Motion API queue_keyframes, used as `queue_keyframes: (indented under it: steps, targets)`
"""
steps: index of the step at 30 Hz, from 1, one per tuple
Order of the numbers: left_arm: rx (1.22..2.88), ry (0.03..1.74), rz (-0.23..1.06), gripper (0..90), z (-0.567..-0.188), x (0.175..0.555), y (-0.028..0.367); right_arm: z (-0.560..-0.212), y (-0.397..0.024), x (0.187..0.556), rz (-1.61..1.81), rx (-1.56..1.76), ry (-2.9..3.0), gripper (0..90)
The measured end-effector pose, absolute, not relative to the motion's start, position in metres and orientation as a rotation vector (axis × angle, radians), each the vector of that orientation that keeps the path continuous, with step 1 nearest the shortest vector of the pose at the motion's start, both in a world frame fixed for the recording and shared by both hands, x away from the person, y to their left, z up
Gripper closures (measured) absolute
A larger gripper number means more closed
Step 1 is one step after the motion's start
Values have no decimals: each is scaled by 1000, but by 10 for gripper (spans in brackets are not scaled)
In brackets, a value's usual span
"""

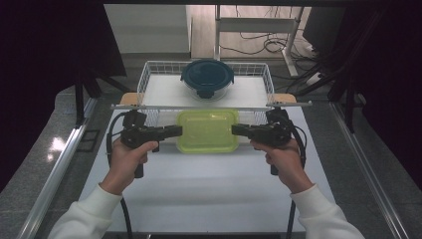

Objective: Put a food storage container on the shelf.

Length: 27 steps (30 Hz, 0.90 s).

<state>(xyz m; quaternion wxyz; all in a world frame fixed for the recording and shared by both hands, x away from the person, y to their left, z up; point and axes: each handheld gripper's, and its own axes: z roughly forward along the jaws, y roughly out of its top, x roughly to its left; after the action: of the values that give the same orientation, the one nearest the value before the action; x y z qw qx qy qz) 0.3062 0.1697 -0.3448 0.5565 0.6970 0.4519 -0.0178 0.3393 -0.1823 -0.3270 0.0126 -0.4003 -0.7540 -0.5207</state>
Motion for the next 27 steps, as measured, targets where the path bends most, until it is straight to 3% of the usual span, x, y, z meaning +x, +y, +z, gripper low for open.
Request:
queue_keyframes:
  steps: [27]
  targets:
    - [1643, 1020, 13, 808, -276, 359, 183, -261, -170, 389, -1700, -1241, -2348, 789]
